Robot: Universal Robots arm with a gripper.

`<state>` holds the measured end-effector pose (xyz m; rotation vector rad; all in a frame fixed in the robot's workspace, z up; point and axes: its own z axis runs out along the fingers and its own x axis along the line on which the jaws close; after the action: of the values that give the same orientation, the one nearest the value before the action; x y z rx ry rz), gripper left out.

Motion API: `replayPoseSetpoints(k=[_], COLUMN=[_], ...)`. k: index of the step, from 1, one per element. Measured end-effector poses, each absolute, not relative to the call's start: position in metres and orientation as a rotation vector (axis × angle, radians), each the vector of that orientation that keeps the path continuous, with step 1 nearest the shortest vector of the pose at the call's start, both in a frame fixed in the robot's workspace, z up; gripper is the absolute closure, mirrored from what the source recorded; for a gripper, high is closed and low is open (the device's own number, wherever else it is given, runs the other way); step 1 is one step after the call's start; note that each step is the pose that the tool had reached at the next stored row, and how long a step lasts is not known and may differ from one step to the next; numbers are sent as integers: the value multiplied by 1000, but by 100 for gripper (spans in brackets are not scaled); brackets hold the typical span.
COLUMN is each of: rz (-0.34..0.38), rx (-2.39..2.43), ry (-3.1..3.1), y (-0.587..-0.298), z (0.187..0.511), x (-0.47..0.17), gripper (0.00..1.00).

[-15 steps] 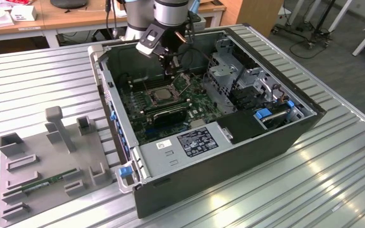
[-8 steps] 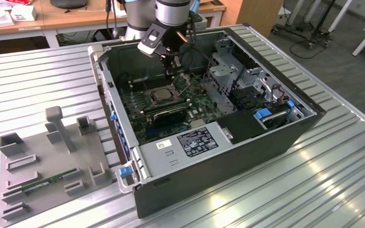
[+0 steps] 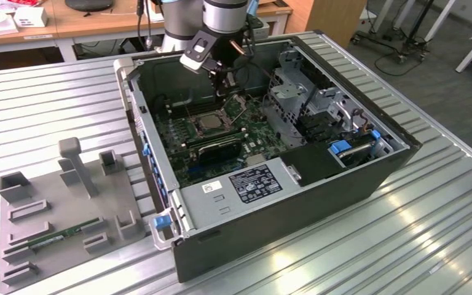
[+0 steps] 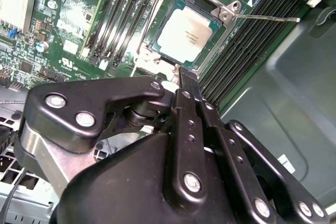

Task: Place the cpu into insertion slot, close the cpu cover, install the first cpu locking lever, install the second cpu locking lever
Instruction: 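Close the cpu cover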

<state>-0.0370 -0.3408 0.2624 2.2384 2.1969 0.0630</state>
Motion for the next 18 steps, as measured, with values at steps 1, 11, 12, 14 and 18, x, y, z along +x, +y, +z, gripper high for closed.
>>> replayPoseSetpoints(k=[1,11,12,14,18], rz=[63,63,63,63,63], rx=[2238,2238,2238,2238,2239], ry=[2197,2197,2197,2197,2197], y=[-341,-341,-341,-341,-341], z=[262,262,262,262,262], x=[-37,-32,-32,-31,-31], gripper=[89,89,89,89,89])
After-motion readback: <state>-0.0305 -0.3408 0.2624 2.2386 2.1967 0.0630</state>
